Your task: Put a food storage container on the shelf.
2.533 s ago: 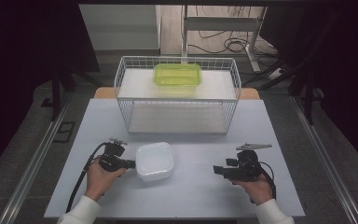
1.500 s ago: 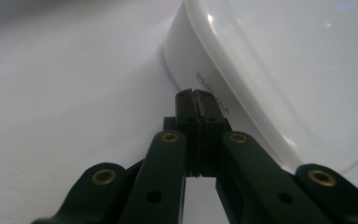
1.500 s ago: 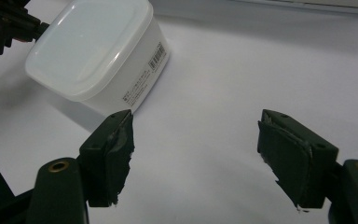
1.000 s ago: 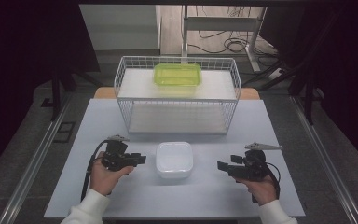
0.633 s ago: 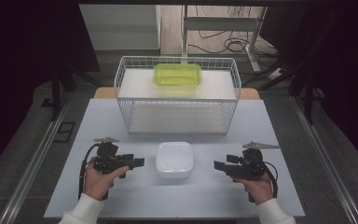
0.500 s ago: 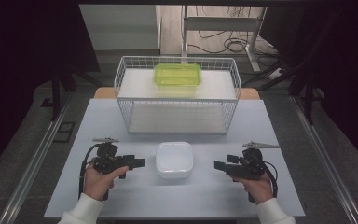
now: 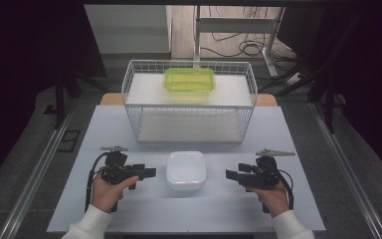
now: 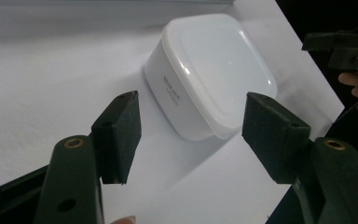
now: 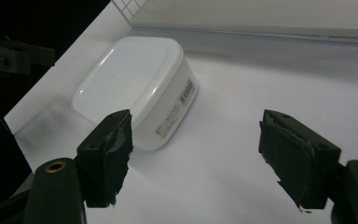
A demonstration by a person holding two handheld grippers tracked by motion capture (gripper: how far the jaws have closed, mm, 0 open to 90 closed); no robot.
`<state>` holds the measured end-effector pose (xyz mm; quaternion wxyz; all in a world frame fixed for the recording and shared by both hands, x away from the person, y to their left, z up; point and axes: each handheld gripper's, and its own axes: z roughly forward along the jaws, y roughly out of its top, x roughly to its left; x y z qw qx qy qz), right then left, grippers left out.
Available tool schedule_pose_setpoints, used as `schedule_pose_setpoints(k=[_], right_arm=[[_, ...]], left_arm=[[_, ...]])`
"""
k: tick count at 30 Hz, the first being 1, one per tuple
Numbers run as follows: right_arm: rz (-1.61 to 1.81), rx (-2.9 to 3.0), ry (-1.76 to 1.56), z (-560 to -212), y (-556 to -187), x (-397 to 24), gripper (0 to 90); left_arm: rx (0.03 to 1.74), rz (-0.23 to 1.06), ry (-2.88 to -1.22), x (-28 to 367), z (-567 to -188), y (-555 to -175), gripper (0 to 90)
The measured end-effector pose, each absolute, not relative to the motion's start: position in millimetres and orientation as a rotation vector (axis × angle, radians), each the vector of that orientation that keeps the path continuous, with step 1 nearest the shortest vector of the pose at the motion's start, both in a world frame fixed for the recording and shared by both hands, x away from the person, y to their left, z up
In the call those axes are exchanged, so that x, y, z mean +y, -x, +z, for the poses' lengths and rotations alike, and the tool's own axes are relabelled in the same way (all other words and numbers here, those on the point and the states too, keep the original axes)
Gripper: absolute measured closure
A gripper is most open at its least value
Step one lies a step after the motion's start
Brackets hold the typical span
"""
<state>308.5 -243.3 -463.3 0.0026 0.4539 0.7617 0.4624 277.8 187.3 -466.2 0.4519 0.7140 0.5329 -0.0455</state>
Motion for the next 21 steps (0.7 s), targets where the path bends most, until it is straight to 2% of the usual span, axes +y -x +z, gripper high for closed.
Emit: schedule_pose_setpoints(k=[6,21], right_arm=[[1.471,2.419,-1.429,-463.6,-313.0,-237.1,31.4],[1.472,2.465,-1.458,-461.8,-328.1,-214.5,35.0]], left_arm=[[1.324,-0.133,-1.706,187.9,-467.2,-282.4,41.2],[1.331,-0.176,-1.731,177.7,-473.0,-296.3,42.5]])
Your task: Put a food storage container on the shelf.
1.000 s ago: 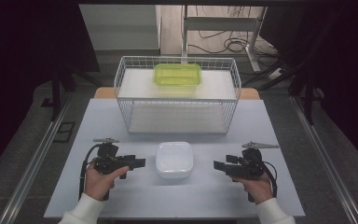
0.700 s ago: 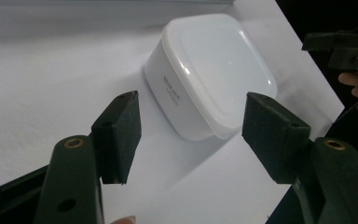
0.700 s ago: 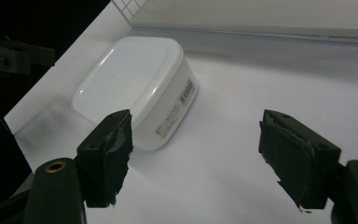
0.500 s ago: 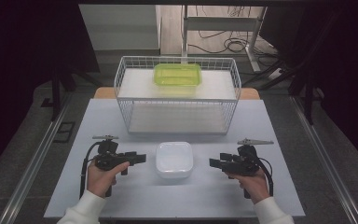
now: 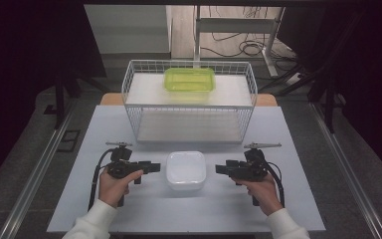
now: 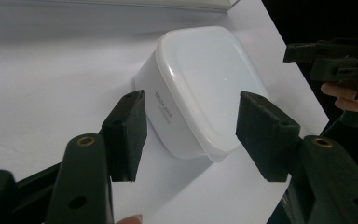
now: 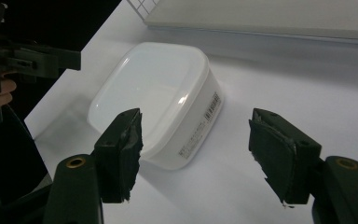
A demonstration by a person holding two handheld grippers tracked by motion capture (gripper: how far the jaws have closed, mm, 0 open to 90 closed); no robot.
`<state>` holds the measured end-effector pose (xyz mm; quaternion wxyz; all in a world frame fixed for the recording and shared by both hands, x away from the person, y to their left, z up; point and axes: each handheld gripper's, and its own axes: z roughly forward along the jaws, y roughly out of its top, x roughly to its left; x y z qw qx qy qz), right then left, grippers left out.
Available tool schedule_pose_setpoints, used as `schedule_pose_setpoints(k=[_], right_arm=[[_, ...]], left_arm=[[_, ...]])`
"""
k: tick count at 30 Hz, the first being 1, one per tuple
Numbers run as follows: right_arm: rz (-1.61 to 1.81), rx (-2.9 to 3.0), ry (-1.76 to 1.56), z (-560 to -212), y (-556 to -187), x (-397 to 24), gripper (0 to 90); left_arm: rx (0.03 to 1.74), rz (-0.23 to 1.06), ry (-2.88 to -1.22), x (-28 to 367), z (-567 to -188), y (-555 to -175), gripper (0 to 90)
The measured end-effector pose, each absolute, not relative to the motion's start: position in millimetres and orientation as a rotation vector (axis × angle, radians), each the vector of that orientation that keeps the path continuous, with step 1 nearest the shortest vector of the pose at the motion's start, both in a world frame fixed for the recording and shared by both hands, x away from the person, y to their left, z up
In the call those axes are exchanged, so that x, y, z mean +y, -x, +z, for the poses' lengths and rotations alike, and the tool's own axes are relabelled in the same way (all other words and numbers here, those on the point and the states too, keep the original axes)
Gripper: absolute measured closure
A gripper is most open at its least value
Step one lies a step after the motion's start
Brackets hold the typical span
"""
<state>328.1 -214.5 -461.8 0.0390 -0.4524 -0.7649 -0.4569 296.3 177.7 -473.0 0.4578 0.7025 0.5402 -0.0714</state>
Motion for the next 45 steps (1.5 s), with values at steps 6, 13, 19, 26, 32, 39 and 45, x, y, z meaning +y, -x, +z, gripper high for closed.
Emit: schedule_pose_setpoints(k=[6,13,19,26,32,39,45], right_arm=[[-1.394,-2.302,1.382,-463.5,-338.5,-201.1,38.0],[-1.373,-2.234,1.395,-468.0,-351.8,-193.0,42.3],[-1.318,-2.204,1.412,-478.4,-357.9,-188.2,44.5],[-1.286,-2.150,1.413,-488.7,-358.5,-184.4,47.2],[-1.262,-2.107,1.416,-494.7,-359.4,-182.6,51.9],[-1.253,-2.001,1.409,-503.3,-360.1,-183.8,67.5],[-1.247,-1.953,1.416,-501.7,-357.5,-188.2,71.9]], left_arm=[[1.351,-0.226,-1.702,174.6,-479.8,-305.5,42.7],[1.373,-0.271,-1.684,171.6,-487.6,-313.4,44.1],[1.368,-0.307,-1.695,163.8,-495.6,-317.9,47.2],[1.369,-0.343,-1.681,161.4,-501.4,-320.6,51.3],[1.360,-0.369,-1.693,160.6,-505.1,-320.5,56.1],[1.355,-0.448,-1.653,156.5,-510.2,-320.9,67.8],[1.359,-0.446,-1.642,157.7,-506.8,-317.6,71.9]])
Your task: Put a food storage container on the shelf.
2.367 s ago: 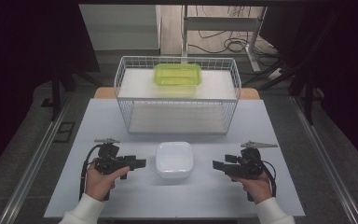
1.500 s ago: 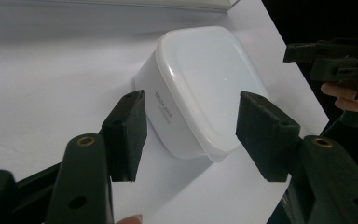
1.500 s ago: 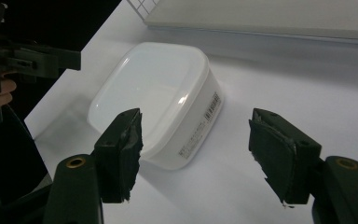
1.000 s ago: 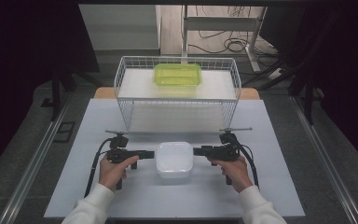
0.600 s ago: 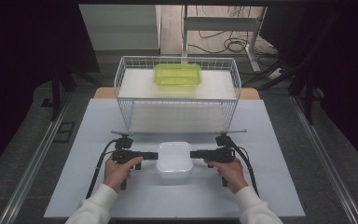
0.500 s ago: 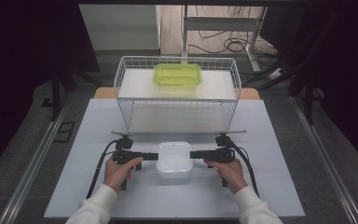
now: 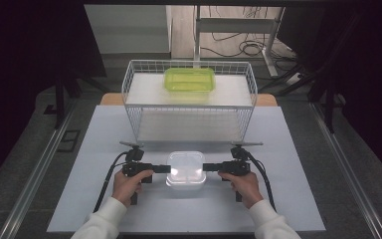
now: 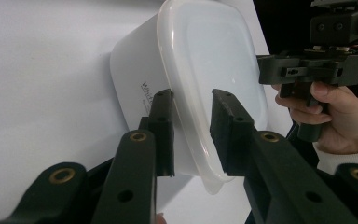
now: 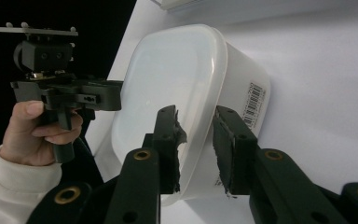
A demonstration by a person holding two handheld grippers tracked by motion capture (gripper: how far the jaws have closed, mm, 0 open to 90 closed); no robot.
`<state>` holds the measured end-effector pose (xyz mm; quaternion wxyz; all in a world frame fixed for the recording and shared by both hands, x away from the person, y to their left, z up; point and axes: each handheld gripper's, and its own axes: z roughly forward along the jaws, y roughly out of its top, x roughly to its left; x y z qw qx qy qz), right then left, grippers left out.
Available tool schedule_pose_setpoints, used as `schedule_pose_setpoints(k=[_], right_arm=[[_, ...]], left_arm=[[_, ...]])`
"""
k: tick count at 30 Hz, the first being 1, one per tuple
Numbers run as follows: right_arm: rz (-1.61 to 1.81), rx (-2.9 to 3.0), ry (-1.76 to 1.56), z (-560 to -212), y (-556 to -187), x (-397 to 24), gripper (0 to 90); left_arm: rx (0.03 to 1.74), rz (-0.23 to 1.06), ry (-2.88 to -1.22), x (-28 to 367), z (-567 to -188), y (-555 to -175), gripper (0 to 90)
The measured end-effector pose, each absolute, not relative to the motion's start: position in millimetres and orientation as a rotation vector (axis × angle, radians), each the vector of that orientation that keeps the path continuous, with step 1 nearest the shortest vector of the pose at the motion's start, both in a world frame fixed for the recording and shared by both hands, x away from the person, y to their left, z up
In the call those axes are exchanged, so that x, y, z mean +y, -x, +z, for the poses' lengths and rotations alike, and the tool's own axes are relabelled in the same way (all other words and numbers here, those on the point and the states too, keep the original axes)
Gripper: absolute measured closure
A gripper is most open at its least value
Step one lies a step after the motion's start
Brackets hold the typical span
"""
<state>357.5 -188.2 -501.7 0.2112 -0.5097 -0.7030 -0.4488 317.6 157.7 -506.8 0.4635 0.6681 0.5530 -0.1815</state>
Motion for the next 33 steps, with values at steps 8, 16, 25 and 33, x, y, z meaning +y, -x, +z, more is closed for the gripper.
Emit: schedule_pose_setpoints(k=[8,16,25,33], right_arm=[[-1.282,-2.001,1.385,-493.3,-349.8,-188.7,77.2],[-1.308,-2.061,1.374,-489.4,-347.5,-189.0,78.3],[-1.390,-2.109,1.321,-470.1,-343.3,-189.0,78.4],[-1.463,-2.154,1.287,-450.9,-337.1,-188.3,78.3]], left_arm=[[1.341,-0.436,-1.633,160.3,-501.2,-310.3,78.8],[1.303,-0.398,-1.661,158.7,-493.6,-307.6,80.3],[1.252,-0.313,-1.673,157.8,-470.1,-301.4,80.5],[1.219,-0.230,-1.686,156.1,-449.5,-293.6,80.4]])
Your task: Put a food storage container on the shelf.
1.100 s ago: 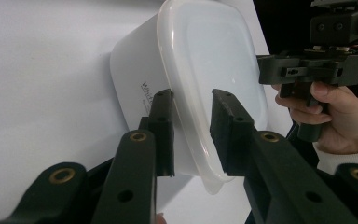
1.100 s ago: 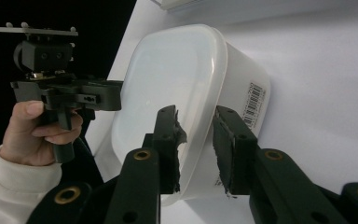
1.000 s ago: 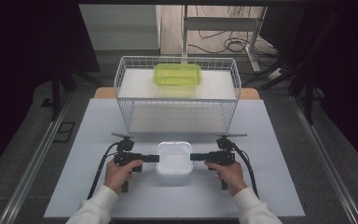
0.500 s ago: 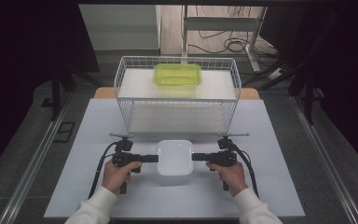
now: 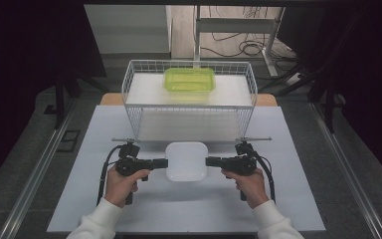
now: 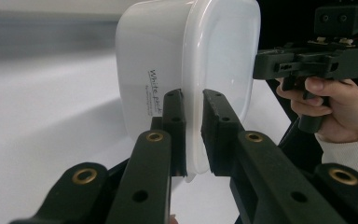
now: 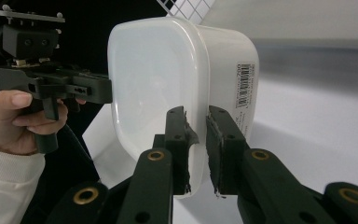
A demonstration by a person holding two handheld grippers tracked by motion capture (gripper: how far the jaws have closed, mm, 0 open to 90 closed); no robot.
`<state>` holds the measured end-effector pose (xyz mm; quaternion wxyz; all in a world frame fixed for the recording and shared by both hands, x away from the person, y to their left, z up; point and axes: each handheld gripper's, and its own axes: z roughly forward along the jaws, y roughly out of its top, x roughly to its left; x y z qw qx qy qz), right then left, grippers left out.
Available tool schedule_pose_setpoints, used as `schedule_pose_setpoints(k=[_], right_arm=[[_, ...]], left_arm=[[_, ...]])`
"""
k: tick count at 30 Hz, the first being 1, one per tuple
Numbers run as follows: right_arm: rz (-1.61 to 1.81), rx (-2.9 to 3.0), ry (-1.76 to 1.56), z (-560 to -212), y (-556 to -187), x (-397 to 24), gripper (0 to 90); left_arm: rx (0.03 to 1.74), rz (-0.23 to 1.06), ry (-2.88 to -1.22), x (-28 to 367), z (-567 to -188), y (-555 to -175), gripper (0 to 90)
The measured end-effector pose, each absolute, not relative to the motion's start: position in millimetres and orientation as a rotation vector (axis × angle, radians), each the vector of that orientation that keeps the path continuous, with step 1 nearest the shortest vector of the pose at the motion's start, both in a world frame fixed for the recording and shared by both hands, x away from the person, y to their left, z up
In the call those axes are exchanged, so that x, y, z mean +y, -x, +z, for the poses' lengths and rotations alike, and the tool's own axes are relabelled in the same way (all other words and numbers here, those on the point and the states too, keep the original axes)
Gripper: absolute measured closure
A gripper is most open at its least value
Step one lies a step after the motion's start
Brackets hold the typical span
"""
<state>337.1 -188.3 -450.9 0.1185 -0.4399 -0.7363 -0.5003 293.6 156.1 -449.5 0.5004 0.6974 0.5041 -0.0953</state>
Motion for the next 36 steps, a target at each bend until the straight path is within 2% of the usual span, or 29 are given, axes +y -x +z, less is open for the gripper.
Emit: schedule_pose_setpoints(k=[16,36], right_arm=[[-1.583,-2.184,1.233,-405.3,-336.0,-186.8,78.1],[-1.619,-2.199,1.202,-364.0,-357.2,-178.7,78.0]], left_arm=[[1.160,-0.150,-1.689,158.4,-399.8,-297.4,80.3],[1.148,-0.161,-1.657,170.1,-365.0,-320.0,80.2]])
